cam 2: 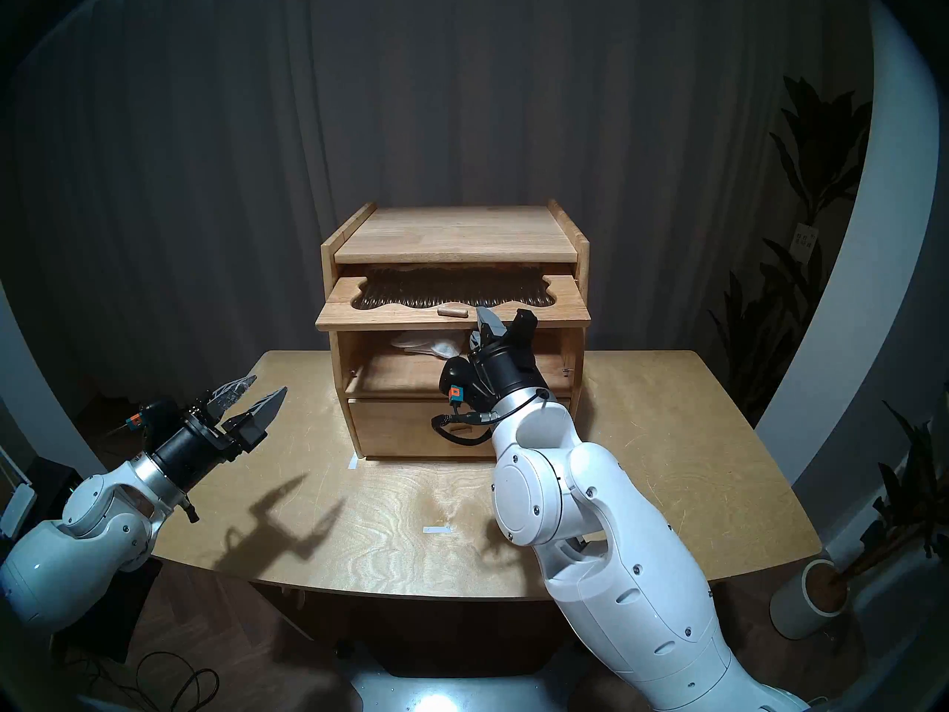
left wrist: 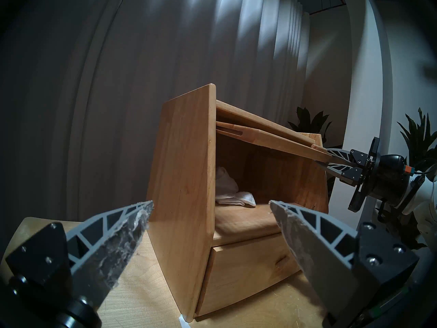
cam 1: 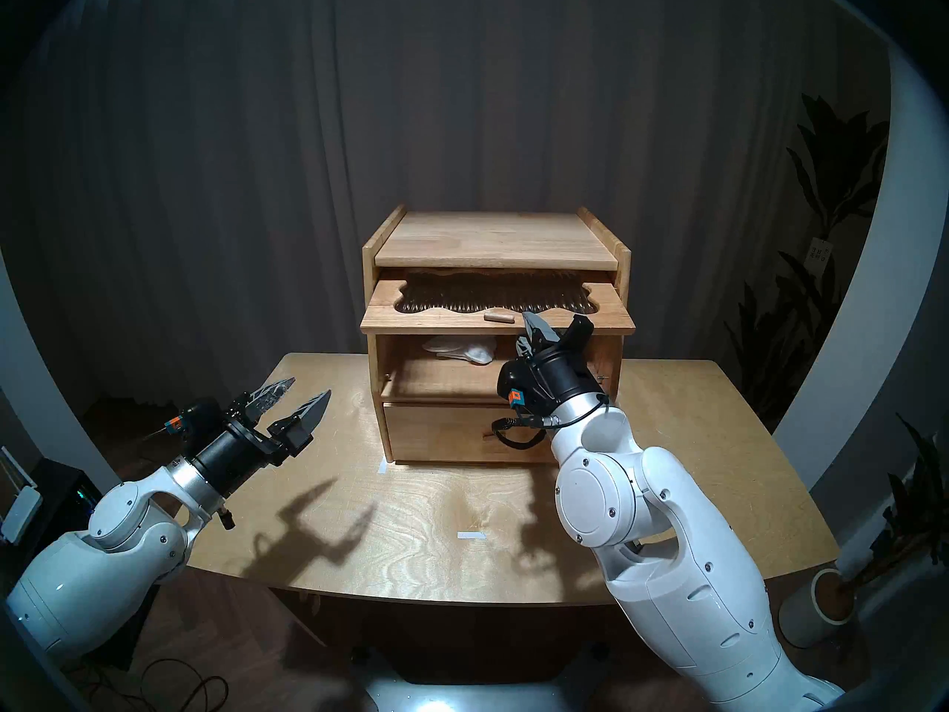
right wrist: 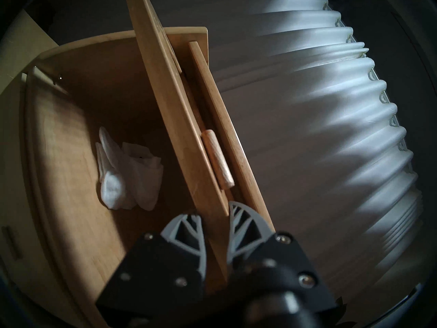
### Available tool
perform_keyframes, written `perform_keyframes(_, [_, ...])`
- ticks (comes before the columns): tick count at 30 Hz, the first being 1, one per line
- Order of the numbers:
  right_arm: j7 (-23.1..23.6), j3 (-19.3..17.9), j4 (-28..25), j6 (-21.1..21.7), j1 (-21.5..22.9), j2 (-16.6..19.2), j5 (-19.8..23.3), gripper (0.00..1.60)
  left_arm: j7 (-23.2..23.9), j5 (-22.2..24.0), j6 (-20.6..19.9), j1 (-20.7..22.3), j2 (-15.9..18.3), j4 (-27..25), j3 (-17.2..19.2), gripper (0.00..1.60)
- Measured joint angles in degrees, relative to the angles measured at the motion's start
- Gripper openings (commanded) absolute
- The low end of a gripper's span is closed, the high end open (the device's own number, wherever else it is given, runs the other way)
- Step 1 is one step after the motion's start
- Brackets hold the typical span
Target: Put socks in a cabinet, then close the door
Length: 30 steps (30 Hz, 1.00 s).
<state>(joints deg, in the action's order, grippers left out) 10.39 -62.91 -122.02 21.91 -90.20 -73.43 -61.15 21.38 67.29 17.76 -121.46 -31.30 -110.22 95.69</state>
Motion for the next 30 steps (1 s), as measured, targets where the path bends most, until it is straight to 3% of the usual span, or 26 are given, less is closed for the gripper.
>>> perform_keyframes(10, [2.2, 0.2, -1.2, -0.3, -0.1, 1.1, 1.1, 0.0, 0.0, 0.0, 0.0, 0.0, 0.0, 0.0, 0.0, 1.6])
perform_keyframes(19, [2.7, -0.5, 0.8, -0.7, 2.3, -0.1, 2.5, 0.0, 0.0, 0.0, 0.0, 0.0, 0.0, 0.0, 0.0, 1.6])
perform_keyframes(21, [3.0, -0.6, 1.3, -0.7, 2.9, -0.2, 2.5, 0.13, 0.0, 0.0, 0.0, 0.0, 0.0, 0.0, 0.0, 1.6])
perform_keyframes(23, [3.3, -0.7, 1.6, -0.6, 3.4, -0.2, 2.3, 0.0, 0.0, 0.0, 0.0, 0.0, 0.0, 0.0, 0.0, 1.6])
perform_keyframes(30, [4.3, -0.9, 1.3, 0.0, 3.9, 0.5, 0.4, 0.0, 0.0, 0.0, 0.0, 0.0, 0.0, 0.0, 0.0, 1.6])
